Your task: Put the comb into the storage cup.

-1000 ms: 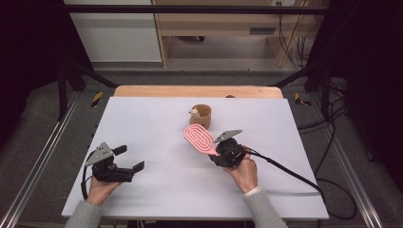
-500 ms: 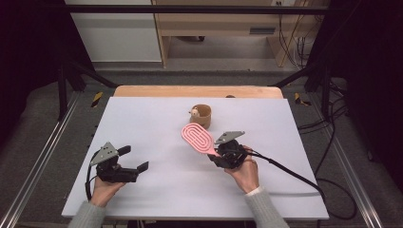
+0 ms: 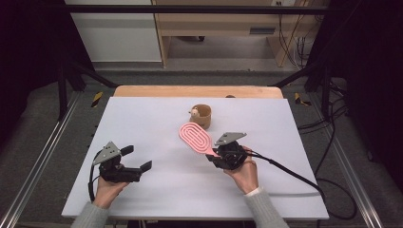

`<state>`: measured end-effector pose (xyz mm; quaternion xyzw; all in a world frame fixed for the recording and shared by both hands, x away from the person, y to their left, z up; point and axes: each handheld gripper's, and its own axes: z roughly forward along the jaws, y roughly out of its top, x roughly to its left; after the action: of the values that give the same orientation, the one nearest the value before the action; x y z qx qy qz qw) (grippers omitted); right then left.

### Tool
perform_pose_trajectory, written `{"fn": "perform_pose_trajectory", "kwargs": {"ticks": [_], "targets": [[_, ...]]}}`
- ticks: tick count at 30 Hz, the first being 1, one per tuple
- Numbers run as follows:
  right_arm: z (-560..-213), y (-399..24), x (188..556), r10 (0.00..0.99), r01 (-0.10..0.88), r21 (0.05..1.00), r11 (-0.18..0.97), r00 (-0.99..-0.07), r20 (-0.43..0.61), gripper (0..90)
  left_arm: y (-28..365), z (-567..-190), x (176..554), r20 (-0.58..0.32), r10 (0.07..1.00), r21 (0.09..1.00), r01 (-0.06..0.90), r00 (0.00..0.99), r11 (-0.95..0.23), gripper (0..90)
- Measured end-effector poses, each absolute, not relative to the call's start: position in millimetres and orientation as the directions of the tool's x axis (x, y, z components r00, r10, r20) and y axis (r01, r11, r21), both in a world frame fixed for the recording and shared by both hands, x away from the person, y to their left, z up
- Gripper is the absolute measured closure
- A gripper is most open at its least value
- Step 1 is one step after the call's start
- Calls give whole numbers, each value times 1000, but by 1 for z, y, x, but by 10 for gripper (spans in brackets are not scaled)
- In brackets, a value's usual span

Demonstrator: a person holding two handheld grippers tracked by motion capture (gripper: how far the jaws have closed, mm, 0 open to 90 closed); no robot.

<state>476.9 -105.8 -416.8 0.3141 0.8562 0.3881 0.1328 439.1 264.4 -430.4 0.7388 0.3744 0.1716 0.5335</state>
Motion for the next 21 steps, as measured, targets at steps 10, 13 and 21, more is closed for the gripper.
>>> {"fn": "perform_pose_trajectory", "kwargs": {"ticks": [10, 13, 21], "targets": [[-416, -107, 475, 634, 423, 761, 492, -773, 20, 695, 256, -426, 437, -159, 736, 919, 371, 658, -133, 0], [-415, -107, 474, 630, 417, 767, 488, -776, 21, 695, 255, -423, 436, -160, 739, 920, 371, 655, -129, 0], [-412, -108, 472, 627, 404, 785, 470, -779, 26, 695, 252, -417, 436, -173, 741, 920, 375, 649, -113, 0]]}}
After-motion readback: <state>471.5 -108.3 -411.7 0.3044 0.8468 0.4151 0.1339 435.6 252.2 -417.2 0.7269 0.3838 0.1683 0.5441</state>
